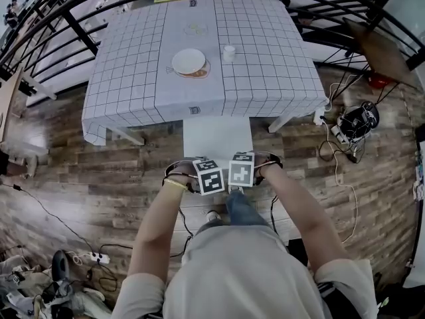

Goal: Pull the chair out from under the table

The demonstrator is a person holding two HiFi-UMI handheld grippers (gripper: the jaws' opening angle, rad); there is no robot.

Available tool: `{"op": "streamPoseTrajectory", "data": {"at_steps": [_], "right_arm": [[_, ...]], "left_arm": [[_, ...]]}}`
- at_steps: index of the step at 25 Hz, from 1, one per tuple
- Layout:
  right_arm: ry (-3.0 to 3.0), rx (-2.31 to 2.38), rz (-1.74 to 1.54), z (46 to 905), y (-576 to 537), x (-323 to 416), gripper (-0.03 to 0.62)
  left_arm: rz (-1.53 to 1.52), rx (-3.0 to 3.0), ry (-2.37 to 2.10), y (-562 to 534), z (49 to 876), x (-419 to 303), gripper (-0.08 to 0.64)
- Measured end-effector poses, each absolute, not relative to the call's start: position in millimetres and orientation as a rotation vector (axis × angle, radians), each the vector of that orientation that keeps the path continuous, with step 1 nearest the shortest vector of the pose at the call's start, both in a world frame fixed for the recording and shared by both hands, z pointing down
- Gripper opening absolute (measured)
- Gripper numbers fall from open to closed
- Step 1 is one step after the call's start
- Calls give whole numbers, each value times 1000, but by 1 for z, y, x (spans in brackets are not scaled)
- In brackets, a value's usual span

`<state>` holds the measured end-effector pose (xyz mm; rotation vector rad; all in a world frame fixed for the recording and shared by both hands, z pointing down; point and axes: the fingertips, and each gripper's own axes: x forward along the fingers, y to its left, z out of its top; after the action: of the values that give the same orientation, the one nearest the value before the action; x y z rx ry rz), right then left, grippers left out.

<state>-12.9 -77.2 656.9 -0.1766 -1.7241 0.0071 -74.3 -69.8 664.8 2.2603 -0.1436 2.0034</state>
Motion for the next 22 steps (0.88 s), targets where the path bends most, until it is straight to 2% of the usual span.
{"op": "streamPoseTrajectory", "data": {"at_steps": [22], "right_arm": [[-1716, -175, 6, 658, -16, -2, 81]], "left_arm": [[1986, 2255, -149, -8, 665, -64, 81]]}}
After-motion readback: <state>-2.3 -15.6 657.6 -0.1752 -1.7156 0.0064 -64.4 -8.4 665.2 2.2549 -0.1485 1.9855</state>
